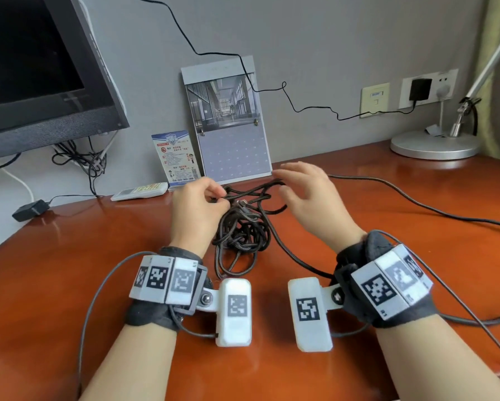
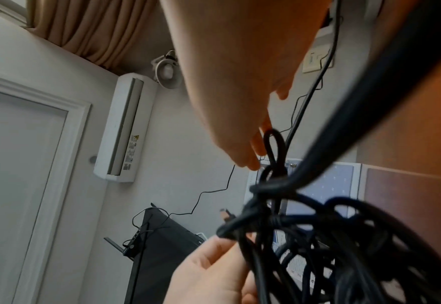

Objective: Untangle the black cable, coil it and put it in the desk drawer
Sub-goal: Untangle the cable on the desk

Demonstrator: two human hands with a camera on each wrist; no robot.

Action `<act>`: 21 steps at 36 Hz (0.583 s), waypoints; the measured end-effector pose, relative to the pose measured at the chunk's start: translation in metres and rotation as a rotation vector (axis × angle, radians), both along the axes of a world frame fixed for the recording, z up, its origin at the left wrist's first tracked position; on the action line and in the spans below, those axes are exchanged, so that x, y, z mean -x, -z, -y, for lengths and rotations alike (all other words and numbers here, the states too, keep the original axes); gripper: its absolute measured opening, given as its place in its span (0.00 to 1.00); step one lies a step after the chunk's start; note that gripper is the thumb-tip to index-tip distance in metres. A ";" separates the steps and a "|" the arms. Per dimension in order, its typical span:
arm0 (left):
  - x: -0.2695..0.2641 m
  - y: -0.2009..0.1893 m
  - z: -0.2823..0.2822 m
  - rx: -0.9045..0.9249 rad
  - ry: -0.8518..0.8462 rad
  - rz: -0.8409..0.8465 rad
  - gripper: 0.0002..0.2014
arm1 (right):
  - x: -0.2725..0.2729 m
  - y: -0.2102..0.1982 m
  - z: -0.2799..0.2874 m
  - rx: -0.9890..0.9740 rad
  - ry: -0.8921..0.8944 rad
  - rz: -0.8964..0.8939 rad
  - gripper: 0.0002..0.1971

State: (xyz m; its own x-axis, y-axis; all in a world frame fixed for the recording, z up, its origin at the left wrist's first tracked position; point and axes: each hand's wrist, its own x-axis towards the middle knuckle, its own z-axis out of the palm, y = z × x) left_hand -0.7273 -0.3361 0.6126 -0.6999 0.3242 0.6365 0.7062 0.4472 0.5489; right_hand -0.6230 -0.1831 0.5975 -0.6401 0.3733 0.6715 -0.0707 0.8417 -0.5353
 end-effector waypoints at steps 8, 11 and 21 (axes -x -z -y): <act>-0.009 0.005 -0.013 0.006 0.088 0.016 0.08 | -0.003 0.003 0.005 0.000 0.073 0.186 0.13; -0.008 0.007 -0.013 -0.008 0.106 0.026 0.10 | -0.002 0.004 0.007 0.011 0.091 0.161 0.13; -0.010 0.010 -0.016 -0.036 0.207 0.051 0.12 | -0.007 0.001 0.007 0.106 0.026 0.287 0.11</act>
